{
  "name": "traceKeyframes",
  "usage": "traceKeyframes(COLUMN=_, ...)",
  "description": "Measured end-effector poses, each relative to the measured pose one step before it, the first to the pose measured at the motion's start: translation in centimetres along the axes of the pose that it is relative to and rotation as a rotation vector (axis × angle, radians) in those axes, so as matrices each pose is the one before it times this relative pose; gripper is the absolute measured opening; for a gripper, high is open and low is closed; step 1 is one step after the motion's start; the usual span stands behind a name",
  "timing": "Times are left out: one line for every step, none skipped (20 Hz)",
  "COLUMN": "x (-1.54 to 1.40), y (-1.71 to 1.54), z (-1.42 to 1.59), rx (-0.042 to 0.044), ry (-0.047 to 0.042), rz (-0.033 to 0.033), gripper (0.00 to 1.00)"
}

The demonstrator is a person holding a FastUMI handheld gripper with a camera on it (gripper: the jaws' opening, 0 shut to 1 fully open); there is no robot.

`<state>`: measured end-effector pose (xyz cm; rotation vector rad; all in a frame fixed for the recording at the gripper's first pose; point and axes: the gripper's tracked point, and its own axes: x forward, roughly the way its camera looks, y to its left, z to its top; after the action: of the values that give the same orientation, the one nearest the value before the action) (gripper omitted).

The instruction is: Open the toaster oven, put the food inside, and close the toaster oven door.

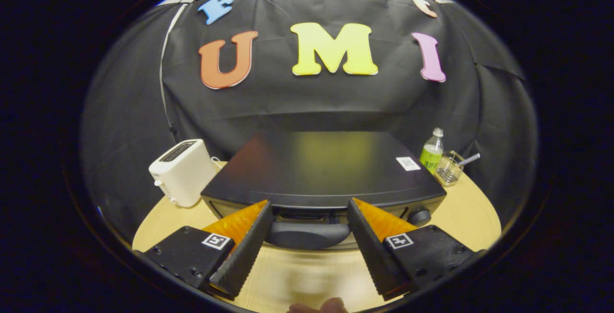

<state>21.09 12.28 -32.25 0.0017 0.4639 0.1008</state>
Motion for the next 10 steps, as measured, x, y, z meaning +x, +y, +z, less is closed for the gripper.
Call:
traceKeyframes(x=0.37, y=0.107, z=-0.347, rx=-0.00984, ry=0.00694, rz=-0.01066, gripper=1.0)
traceKeyframes(x=-0.034, y=0.046, z=0.002, rx=-0.0068, ry=-0.00998, rz=-0.0082, gripper=1.0)
traceKeyframes(x=0.231, y=0.051, z=-0.402, rx=-0.00411, ry=0.01457, rz=-0.00124, gripper=1.0)
traceKeyframes(x=-0.241, y=0.092, z=0.272, rx=-0.00544, ry=-0.00673, rz=0.00334, gripper=1.0)
traceKeyframes(x=-0.302, y=-0.021, z=-0.191, rx=-0.00683, ry=0.00232, rz=0.00333, gripper=1.0)
traceKeyframes(x=-0.133, y=-0.007, z=-0.516, rx=-0.00656, ry=0.00295, rz=0.00218, gripper=1.0)
traceKeyframes(x=-0.512, y=-0.026, z=-0.37, rx=0.00522, ry=0.00074, rz=0.00167, gripper=1.0)
traceKeyframes(x=-0.738, y=0.022, z=-0.728, rx=0.00353, ry=0.00652, rz=0.00237, gripper=1.0)
traceKeyframes(x=-0.748, y=0.012, z=-0.93, rx=0.00012, ry=0.0114, rz=0.00246, gripper=1.0)
traceKeyframes(x=-0.845, y=0.063, z=-1.324, rx=0.0034, ry=0.02172, rz=0.00158, gripper=1.0)
